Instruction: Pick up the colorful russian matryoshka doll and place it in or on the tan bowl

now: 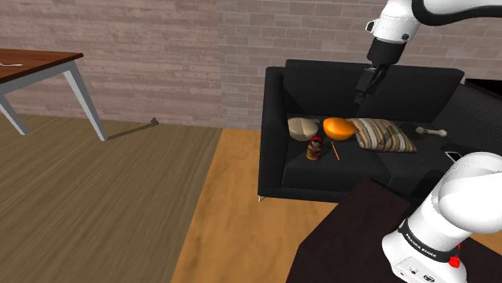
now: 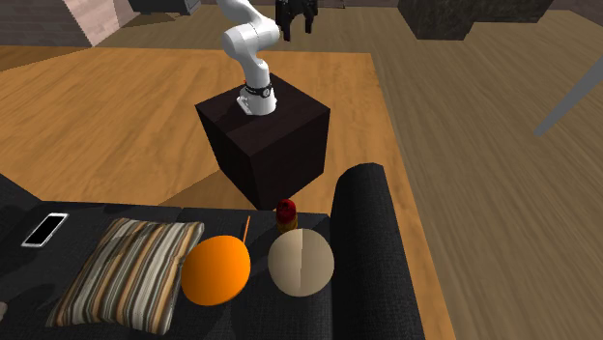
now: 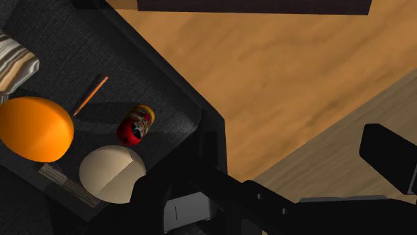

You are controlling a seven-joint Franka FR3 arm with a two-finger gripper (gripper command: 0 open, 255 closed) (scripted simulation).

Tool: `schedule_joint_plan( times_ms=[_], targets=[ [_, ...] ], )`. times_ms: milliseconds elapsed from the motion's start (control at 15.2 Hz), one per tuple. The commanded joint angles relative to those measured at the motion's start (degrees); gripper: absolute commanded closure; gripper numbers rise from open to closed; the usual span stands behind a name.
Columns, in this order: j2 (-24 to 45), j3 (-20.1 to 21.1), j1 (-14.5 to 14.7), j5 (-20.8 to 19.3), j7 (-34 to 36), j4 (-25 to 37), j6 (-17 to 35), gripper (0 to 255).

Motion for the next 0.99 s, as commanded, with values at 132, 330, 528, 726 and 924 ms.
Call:
schedule_joint_plan(
  times_ms=[132,330,528,726,924],
  targets=[
    [0.4,-2.0,-0.4,-1.0,-2.3,-2.8,3.8,0],
    [1.7,-5.2,-1.0,-2.5,-5.8,-6.3,9.6,0],
    [4.1,-8.4,-1.5,-3.8,-9.3,-9.0,15.7,0],
    [7.5,-11.8,-1.9,-4.7,-13.0,-10.9,22.0,0],
    [12.0,-15.4,-1.9,-5.2,-16.8,-12.0,28.4,0]
  ],
)
